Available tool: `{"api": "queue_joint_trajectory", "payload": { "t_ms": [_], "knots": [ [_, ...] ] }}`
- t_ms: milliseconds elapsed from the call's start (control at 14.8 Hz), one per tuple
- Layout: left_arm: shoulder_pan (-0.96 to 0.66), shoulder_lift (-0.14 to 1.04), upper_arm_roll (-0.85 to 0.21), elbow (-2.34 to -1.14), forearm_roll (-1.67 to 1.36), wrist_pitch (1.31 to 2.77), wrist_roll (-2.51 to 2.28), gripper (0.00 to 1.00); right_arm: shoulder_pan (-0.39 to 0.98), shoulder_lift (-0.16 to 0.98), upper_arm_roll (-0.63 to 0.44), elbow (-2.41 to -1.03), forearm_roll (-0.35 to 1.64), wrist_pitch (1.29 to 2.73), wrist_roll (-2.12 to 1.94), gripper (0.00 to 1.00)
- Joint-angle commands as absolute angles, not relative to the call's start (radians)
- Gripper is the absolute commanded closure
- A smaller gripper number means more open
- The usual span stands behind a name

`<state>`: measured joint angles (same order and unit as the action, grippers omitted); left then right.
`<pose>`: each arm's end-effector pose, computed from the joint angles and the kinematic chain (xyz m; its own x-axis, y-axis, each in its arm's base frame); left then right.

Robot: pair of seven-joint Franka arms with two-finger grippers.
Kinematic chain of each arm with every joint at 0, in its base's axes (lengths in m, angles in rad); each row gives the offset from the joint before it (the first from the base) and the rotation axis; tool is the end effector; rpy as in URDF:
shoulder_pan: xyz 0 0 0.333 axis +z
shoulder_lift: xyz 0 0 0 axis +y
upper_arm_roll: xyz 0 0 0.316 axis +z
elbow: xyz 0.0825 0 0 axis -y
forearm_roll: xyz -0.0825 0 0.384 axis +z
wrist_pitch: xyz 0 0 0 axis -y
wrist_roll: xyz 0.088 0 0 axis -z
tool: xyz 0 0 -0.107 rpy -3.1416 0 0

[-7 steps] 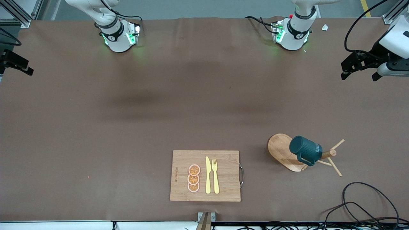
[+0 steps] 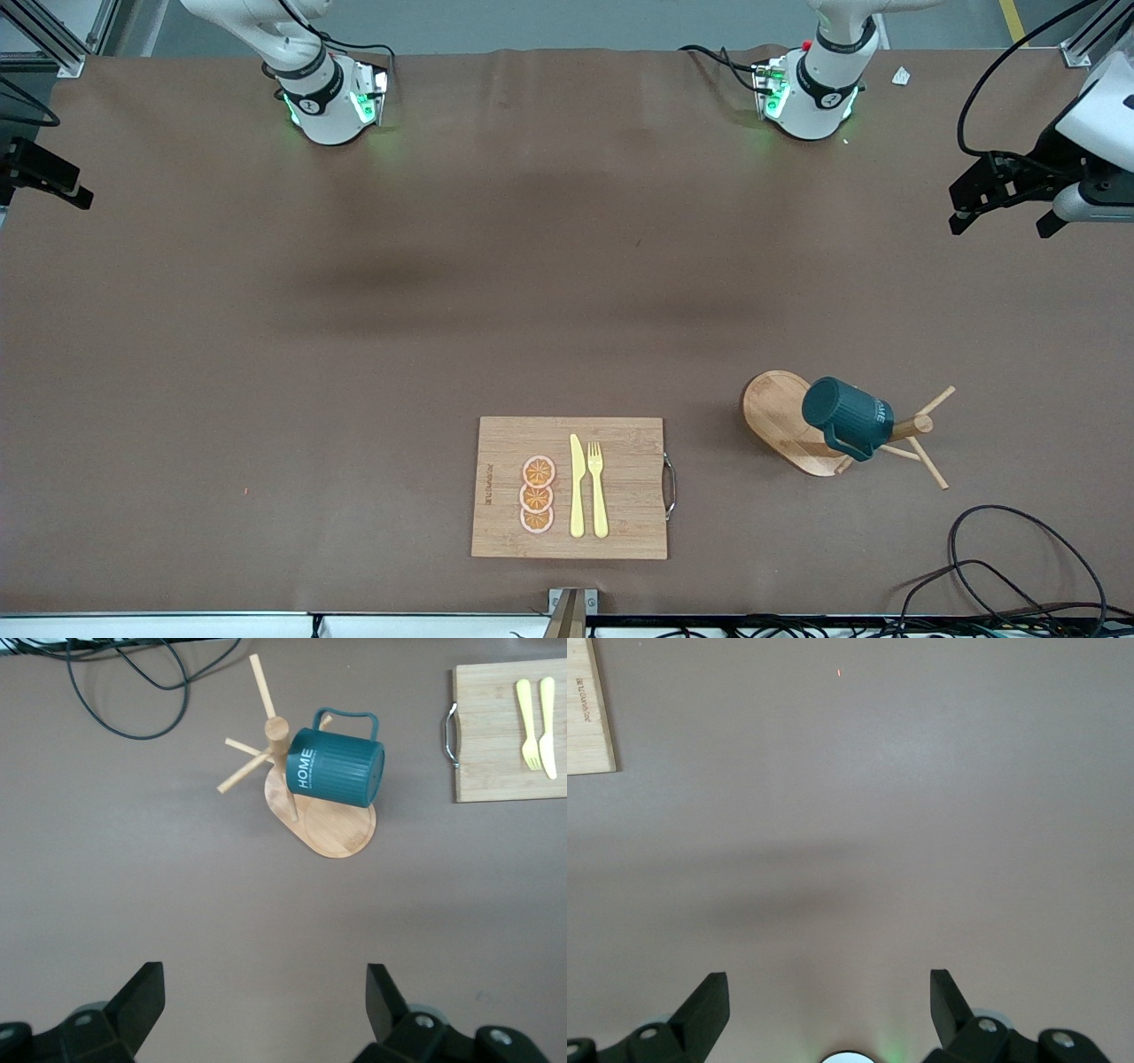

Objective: Transfer cup from left to right arm and place
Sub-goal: 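Move the left gripper toward the teal mug on the wooden stand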

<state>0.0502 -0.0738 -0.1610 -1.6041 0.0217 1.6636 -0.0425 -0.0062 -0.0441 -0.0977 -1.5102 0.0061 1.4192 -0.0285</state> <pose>0.5376 -0.0613 0.6574 0.9886 -0.0704 0.1332 -0.0673 -0.9973 -0.0279 0.5218 -0.0551 0.6634 0.9962 -0.0740 -0.0468 -0.0746 -0.9971 -0.0117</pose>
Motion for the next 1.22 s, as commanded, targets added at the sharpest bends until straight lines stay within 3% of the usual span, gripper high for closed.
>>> {"api": "queue_joint_trajectory", "payload": {
  "t_ms": [0,406,1151],
  "knots": [
    [0.054,-0.045,-0.169,-1.583,0.048,1.657,-0.044,0.00,-0.008,-0.054,-0.094,-1.520,-0.018,1.424,-0.023,0.00],
    [0.054,0.008,-0.166,-1.580,0.025,1.621,-0.251,0.00,-0.015,-0.054,-0.098,-1.520,-0.006,1.424,-0.023,0.00],
    [0.201,0.250,-0.156,-1.574,-0.259,1.864,-0.729,0.00,-0.012,-0.054,-0.098,-1.520,0.018,1.427,-0.026,0.00]
  ]
}}
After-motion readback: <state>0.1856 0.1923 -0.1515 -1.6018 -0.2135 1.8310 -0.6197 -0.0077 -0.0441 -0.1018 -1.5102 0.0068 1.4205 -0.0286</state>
